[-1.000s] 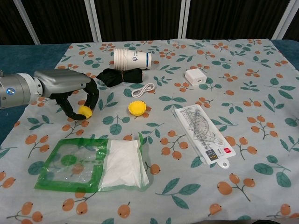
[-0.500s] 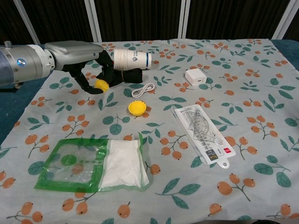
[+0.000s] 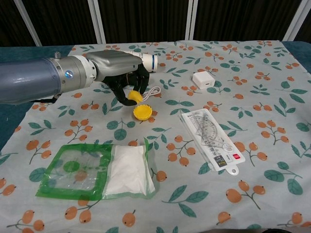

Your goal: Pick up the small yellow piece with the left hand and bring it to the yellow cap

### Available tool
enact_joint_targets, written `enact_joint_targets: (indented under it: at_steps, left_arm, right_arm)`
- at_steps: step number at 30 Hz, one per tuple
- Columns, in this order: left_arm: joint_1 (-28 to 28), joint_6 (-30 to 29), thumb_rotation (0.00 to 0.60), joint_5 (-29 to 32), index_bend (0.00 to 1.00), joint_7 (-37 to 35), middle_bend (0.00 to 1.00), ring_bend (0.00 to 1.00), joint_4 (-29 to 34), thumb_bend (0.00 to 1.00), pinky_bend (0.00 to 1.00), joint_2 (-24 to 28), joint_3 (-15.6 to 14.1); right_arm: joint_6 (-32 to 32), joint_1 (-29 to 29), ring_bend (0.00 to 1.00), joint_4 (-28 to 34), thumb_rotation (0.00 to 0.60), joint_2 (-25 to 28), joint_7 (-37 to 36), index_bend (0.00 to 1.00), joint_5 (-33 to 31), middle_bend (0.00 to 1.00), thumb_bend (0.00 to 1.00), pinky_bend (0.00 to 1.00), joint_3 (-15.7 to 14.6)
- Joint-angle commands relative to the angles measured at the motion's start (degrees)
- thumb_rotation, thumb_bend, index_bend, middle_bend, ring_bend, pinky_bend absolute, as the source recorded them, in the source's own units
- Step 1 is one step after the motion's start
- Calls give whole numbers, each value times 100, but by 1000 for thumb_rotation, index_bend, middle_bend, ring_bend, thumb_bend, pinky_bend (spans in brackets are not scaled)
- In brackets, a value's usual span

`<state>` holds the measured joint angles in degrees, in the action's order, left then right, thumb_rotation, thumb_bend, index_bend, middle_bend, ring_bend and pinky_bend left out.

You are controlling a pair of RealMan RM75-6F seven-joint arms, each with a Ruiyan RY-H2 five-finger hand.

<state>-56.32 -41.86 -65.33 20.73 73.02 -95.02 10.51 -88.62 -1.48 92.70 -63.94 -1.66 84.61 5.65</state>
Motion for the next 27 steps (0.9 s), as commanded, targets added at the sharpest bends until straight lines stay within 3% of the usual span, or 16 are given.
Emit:
enact_joint_targets:
  at_steps: [1, 14, 16, 23, 27]
  left_arm:
    - [-41, -29, 600, 56, 507, 123, 516, 107, 13, 315, 111, -47, -30]
    - [-170, -21, 600, 197, 470, 343, 479, 106, -132, 312, 111, -230, -113]
    - [-196, 21, 600, 250, 419, 378, 436, 100, -127, 297, 109, -244, -123]
    - [-247, 124, 600, 462, 68, 421, 113, 0, 21, 195, 60, -209, -106]
    - [-277, 153, 600, 503, 33, 390, 80, 0, 199, 191, 59, -127, -92]
  right_arm:
    - [-1, -1, 108, -2, 600, -1, -3, 109, 9, 83, 119, 190, -3]
    - [6, -2, 108, -10, 600, 14, -62, 109, 21, 83, 119, 189, -8]
    - [15, -5, 108, -4, 600, 20, -70, 109, 19, 83, 119, 189, -8]
    - [34, -12, 108, -4, 600, 46, -131, 109, 45, 83, 118, 190, -22]
    - [28, -8, 108, -11, 600, 50, -149, 108, 43, 83, 118, 189, -22]
